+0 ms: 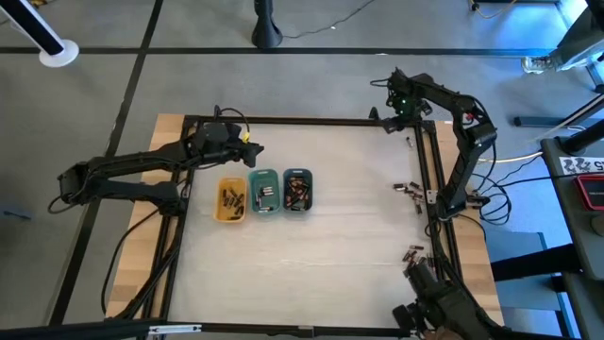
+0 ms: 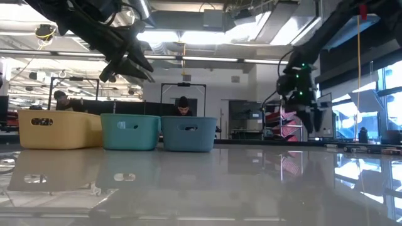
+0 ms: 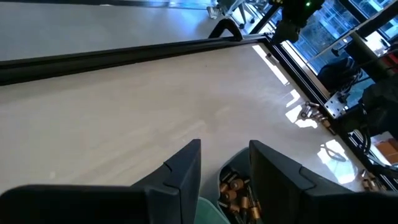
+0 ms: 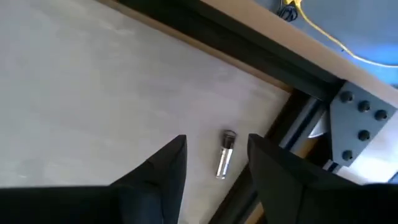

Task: Sort batteries
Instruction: Put the large black battery into the blue bin

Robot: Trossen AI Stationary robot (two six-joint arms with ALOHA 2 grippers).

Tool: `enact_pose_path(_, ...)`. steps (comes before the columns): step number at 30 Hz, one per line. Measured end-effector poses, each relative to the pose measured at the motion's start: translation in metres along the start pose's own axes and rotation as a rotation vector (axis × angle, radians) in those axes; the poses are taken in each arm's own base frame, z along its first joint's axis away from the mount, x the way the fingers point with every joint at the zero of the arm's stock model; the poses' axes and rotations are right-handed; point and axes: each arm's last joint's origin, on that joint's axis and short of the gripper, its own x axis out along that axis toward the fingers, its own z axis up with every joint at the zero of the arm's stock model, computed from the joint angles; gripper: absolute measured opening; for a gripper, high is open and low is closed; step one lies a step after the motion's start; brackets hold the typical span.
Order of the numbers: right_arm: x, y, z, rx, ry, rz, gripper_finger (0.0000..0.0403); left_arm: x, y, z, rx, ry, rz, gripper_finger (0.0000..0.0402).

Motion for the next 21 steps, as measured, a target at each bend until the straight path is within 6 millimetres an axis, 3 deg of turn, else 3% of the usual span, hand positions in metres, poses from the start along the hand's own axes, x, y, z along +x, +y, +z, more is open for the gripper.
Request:
enact_pose_path(4, 0.007, 0.011, 0.0, -0.046, 0.049, -0.049, 0.017, 0.0, 0.0, 0.0, 0.0, 0.0, 0.0, 0.0125)
enact_pose_path(13, 0.004, 0.033, -0.015, -0.176, 0.175, -0.195, 0.017, 0.0, 0.002, 0.002, 0.002, -0.006, 0.01, 0.0125)
enact_pose_path(21, 0.023, 0.015, -0.016, -0.093, 0.148, -0.053, 0.017, 0.0, 0.004, 0.003, 0.007, -0.01, 0.016, 0.0125)
